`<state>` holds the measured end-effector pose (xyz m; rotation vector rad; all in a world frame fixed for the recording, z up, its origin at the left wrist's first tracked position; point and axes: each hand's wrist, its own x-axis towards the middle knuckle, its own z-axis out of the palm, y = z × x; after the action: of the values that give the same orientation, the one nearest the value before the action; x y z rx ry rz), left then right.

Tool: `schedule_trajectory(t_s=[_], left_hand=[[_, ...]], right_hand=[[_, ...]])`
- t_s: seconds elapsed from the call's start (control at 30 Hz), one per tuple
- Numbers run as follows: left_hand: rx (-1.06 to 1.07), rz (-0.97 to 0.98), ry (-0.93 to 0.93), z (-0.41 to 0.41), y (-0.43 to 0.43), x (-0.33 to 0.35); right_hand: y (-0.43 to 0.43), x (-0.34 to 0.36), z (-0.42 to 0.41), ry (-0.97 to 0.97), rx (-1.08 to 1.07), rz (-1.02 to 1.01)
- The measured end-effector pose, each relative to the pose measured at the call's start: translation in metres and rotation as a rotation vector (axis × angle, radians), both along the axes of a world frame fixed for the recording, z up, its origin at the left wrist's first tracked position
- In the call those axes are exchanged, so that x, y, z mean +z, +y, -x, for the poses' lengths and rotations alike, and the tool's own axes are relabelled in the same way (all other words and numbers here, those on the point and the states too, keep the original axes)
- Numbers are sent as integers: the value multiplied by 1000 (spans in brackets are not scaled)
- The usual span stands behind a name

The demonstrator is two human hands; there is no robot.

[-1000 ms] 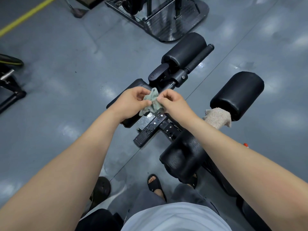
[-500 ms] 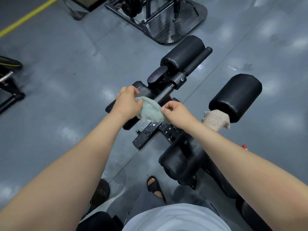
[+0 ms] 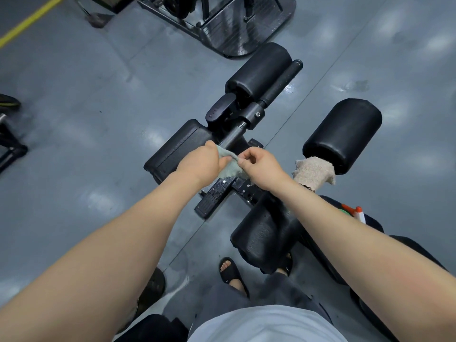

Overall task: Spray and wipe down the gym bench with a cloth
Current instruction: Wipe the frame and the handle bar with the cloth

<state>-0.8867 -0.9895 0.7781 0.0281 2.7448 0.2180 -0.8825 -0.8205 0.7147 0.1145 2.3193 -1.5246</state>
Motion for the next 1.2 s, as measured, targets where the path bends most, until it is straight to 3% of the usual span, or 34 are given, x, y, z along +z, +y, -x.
schedule_trajectory(t_s=[0.2,0.67,1.2], left_hand=[[-33,68,95,17,20,-7],[-24,-20,75,64,55,-14],[0,-354,-245,52,13,-4]], right_hand=[[13,0,17,24,-92,35],[38,-9,39,37,-235,67],[23,5,12,106,5,-115]])
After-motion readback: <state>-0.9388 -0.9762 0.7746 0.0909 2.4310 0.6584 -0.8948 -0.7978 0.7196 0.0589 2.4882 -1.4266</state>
